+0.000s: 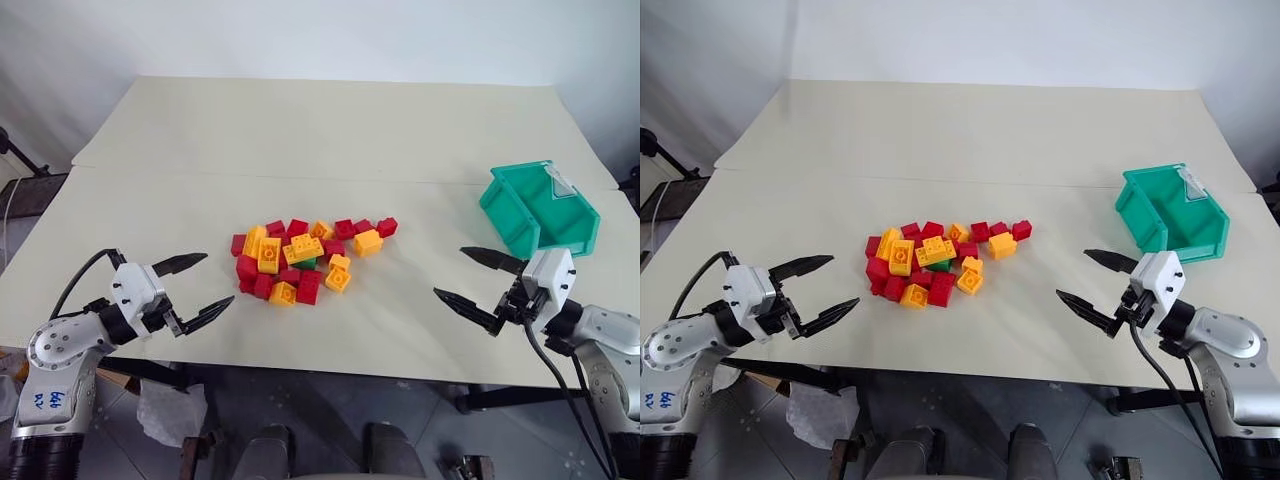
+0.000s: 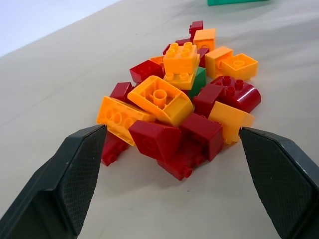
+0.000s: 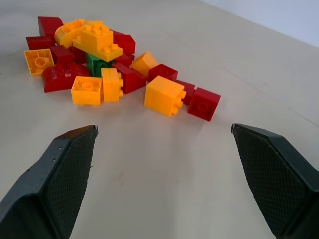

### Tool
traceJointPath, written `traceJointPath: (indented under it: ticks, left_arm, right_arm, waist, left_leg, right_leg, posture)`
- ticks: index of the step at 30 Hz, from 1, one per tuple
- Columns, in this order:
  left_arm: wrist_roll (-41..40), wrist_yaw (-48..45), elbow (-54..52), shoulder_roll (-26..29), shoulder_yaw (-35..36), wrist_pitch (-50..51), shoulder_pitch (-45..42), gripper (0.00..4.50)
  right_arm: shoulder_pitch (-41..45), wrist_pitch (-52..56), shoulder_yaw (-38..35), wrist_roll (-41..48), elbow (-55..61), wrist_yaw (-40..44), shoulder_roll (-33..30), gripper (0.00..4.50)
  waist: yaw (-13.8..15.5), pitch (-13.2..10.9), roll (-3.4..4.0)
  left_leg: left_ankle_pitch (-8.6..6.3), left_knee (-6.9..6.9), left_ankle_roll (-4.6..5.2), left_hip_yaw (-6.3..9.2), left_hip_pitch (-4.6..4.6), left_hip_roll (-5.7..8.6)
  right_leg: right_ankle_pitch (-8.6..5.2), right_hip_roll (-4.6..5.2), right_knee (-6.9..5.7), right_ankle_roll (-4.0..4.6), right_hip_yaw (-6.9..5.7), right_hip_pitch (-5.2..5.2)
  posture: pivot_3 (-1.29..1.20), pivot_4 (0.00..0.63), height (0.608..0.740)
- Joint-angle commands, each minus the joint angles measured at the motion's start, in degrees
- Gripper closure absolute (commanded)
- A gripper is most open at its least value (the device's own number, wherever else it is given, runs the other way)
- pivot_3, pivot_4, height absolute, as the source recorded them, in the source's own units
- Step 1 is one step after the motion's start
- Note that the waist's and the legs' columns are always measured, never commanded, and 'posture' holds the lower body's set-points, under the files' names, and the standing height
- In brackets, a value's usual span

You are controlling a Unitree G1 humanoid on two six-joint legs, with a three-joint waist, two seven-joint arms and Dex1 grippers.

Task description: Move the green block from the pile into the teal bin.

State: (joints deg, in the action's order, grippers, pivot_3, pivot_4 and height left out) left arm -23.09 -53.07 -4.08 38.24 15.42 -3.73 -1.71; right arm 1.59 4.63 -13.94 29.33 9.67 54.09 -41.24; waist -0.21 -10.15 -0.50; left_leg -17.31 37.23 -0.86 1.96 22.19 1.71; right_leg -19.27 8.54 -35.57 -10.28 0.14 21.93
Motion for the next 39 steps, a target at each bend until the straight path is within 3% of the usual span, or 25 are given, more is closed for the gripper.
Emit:
traceJointPath:
  ticks: [1,11,15,25,31,35,39]
  left_arm:
    - [-0.8,1.4,-0.8,-0.2,1.2,0.6,-0.5,0.00]
    - [-5.8,1.5,-1.5,-1.6,5.9,1.8,3.0,0.00]
    - [-5.8,2.4,-1.3,-2.3,8.3,1.4,5.9,0.00]
    - [-5.7,5.9,-4.7,-5.1,11.6,0.3,12.4,0.00]
    - [-6.7,4.0,-7.9,-3.9,11.9,2.0,15.5,0.00]
    - [-8.1,1.2,-10.0,-2.1,10.4,3.9,15.1,0.85]
    - [-8.0,0.3,-11.5,-1.3,6.7,5.7,10.8,2.15]
  right_arm:
    - [0.2,1.0,-1.6,0.9,3.7,-1.2,0.0,0.02]
    - [4.7,3.9,2.0,3.0,6.0,-0.2,2.5,0.02]
    - [7.2,5.4,5.8,3.8,7.6,1.2,3.9,0.93]
    - [9.2,5.1,9.6,3.2,8.4,3.9,5.3,4.29]
    - [4.6,1.7,5.9,1.6,6.4,6.8,2.8,4.40]
    - [-1.1,-1.3,0.4,1.3,4.7,8.7,0.0,4.50]
    - [-5.1,-2.2,-3.9,2.1,4.9,8.4,-0.4,4.50]
  waist:
    - [0.0,0.0,0.00]
    - [-0.1,0.0,0.00]
    - [0.0,0.0,0.00]
    - [0.2,0.0,-0.01]
    - [0.2,0.0,0.00]
    - [0.3,0.0,0.00]
    - [0.3,0.0,0.00]
  left_leg:
    - [0.00,0.01,0.00,0.00,0.00,0.00]
    - [-0.01,0.04,0.00,0.01,-0.03,-0.04]
    - [-0.02,0.04,0.00,0.05,-0.02,-0.04]
    - [-0.07,0.06,-0.01,0.14,-0.01,-0.06]
    - [-0.11,0.05,-0.05,0.25,-0.03,-0.06]
    - [-0.12,0.06,-0.03,0.33,-0.03,-0.05]
    - [-0.12,0.07,-0.03,0.34,-0.03,-0.05]
  right_leg:
    - [0.00,0.00,0.00,0.00,0.00,0.00]
    - [0.01,-0.01,-0.01,-0.02,-0.01,-0.02]
    - [0.01,0.00,0.01,-0.01,-0.03,-0.03]
    - [0.01,0.01,0.05,-0.01,-0.09,-0.10]
    - [0.01,0.00,0.16,0.00,-0.25,-0.23]
    - [0.01,0.01,0.36,0.00,-0.35,-0.37]
    - [0.01,0.00,0.55,0.00,-0.40,-0.41]
  posture:
    - [0.00,0.150,0.740]
    - [0.00,0.150,0.740]
    - [0.00,0.150,0.740]
    - [0.00,0.150,0.740]
    - [0.00,0.150,0.740]
    - [0.00,0.150,0.740]
    - [0.00,0.150,0.740]
